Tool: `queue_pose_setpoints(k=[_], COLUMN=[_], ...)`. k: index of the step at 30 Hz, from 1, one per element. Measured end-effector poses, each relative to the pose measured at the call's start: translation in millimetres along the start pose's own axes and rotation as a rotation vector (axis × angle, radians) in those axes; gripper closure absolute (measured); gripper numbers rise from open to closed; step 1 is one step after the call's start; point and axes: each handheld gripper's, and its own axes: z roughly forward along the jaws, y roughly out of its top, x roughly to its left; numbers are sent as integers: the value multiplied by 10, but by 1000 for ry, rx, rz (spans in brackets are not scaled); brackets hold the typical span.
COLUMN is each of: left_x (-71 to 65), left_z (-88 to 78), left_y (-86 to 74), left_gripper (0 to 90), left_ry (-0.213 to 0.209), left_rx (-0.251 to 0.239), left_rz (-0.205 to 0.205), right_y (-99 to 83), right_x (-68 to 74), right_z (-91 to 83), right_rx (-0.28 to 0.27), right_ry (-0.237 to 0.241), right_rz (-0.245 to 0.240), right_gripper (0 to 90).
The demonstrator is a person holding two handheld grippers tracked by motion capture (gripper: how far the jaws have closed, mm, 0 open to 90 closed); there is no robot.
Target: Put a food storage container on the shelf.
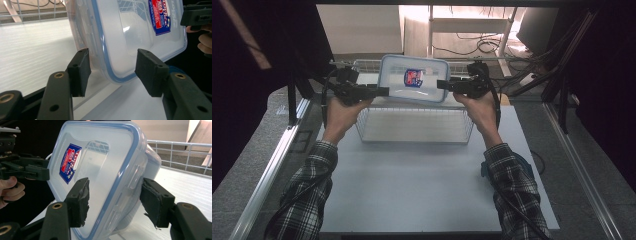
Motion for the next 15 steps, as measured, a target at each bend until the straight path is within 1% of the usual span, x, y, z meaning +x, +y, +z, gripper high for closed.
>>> queue_pose_setpoints(k=[1,4,6,8,10,12,13,14,15], left_x=[-6,-34,-44,-46,-41,-52,-52,-68,-72], left_z=[1,4,4,-1,-2,-6,-6,-22,-33], left_y=[5,20,31,45,57,67,67,71,72], left_gripper=[451,436,416,404,397,385,383,380,375], left_ry=[3,22,25,29,33,51,51,83,100], left_rx=[4,11,0,-14,-16,-19,-19,-29,-34], left_rz=[0,17,14,1,-2,0,0,8,9], right_y=[2,11,18,12,-6,-21,-21,-22,-23], right_x=[5,26,58,85,98,106,106,98,97], right_z=[-1,-2,11,33,62,87,87,90,86], right_rx=[2,8,26,41,53,51,51,42,38], right_ry=[-4,-18,-55,-86,-85,-91,-91,-99,-101], right_rz=[-1,-7,-38,-75,-84,-85,-85,-82,-80], right_gripper=[405,391,377,378,379,379,379,391,408])
